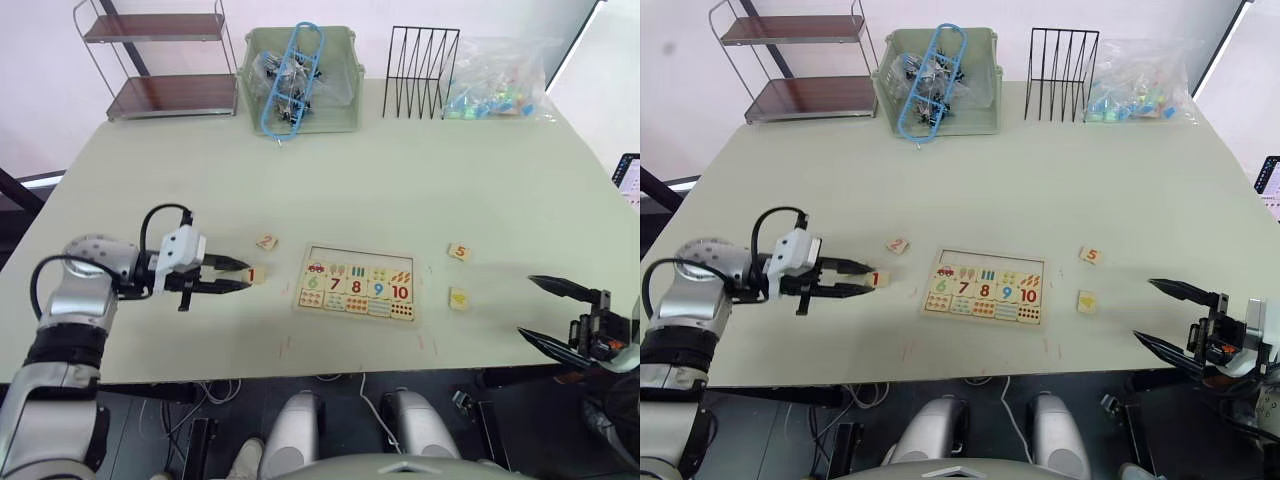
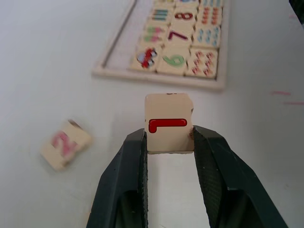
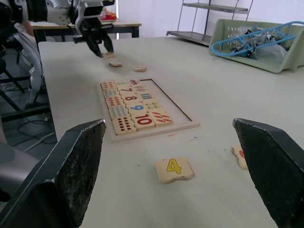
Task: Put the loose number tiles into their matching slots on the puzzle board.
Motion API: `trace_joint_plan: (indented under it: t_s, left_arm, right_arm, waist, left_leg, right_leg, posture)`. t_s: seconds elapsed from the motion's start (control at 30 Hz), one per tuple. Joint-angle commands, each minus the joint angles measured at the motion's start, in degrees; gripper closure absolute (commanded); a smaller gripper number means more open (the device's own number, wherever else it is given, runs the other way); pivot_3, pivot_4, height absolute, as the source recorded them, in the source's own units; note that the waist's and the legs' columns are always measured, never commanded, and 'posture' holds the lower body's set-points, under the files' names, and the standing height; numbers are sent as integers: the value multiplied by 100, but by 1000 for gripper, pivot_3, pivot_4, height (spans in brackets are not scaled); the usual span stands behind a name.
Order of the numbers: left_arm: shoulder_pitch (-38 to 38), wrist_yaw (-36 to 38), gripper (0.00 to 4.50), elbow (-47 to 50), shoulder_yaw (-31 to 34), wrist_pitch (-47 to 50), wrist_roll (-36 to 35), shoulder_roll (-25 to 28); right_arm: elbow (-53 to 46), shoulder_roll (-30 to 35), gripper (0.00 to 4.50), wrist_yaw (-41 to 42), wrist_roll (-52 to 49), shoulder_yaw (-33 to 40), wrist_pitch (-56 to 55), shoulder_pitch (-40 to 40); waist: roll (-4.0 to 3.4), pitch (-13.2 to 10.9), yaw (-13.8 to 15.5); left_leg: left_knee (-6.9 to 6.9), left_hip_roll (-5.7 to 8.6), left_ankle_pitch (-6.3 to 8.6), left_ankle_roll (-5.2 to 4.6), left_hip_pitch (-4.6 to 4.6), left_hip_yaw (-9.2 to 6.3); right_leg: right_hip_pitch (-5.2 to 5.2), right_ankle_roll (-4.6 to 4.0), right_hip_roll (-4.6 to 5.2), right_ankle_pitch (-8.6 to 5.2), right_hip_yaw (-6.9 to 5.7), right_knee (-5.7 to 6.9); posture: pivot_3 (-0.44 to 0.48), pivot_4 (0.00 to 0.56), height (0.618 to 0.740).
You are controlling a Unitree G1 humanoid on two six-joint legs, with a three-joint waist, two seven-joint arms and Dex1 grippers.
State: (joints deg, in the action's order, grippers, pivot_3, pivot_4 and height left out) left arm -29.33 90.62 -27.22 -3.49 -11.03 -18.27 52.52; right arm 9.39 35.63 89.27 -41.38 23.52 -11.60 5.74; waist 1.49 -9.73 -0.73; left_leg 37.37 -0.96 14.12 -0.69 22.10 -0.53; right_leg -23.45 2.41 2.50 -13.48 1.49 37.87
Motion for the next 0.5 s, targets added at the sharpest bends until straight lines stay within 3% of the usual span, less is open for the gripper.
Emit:
trace_joint_plan:
  t_s: [0.03, 0.2, 0.5]
  left_arm:
    - [-420, 188, 3606, 183, -232, 314, -215, 142]
    - [-1050, 188, 3606, 122, -835, 432, -226, 179]
    - [-2436, 188, 3606, -790, -1651, 503, 603, -463]
  right_arm:
    - [-379, -46, 0, -230, -151, 201, 67, 118]
    - [-690, -108, 0, -565, -151, 260, 117, 361]
    - [-1183, -280, 0, -911, -163, 426, 53, 866]
  waist:
    - [0, -1, 3]
    - [0, -2, 5]
    - [3, -5, 10]
  left_leg:
    - [0, 2, 0, 0, 1, -1]
    - [2, 17, 0, 0, 3, -6]
    - [9, 24, 0, 0, 13, -14]
  right_leg:
    - [0, 0, -1, 0, 0, 0]
    - [0, 3, -5, -2, 1, 0]
    - [-1, 18, -11, -11, 2, -1]
  posture:
    - [0, 150, 740]
    - [0, 150, 740]
    - [0, 150, 740]
